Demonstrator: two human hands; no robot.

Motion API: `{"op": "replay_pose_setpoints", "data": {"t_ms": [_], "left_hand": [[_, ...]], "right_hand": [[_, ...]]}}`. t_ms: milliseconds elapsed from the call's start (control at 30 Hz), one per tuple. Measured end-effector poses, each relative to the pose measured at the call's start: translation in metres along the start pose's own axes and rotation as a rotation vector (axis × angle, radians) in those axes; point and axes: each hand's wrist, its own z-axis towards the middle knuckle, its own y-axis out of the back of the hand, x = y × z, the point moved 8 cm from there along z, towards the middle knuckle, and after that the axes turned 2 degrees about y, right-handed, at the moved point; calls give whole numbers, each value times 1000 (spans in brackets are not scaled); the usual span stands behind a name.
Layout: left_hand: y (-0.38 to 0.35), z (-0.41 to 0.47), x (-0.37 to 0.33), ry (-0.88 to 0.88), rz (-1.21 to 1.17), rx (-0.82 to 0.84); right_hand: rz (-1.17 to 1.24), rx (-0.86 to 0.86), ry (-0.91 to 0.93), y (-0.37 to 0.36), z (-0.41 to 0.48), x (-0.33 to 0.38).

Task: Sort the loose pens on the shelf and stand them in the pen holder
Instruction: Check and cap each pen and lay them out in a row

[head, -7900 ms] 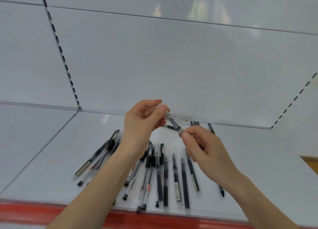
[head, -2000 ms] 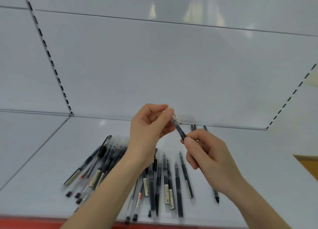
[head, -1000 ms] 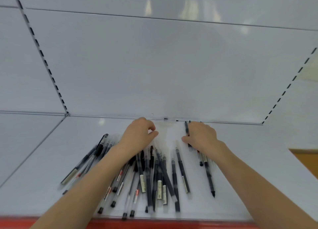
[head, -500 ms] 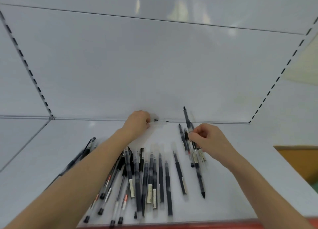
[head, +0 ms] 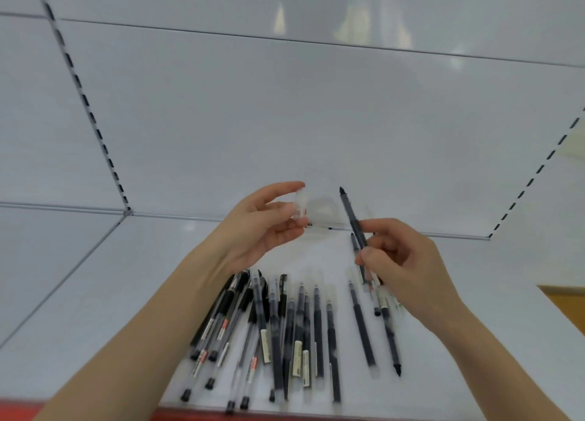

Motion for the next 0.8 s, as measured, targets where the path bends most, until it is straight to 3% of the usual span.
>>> {"op": "replay_pose_setpoints", "data": {"t_ms": [367, 800], "left_hand": [[9, -18, -10, -81, -227, -76], [1, -22, -11, -185, -145, -115]], "right_hand": [[-52, 7, 109, -12, -12, 20], [-87, 65, 6, -25, -17, 15]]}}
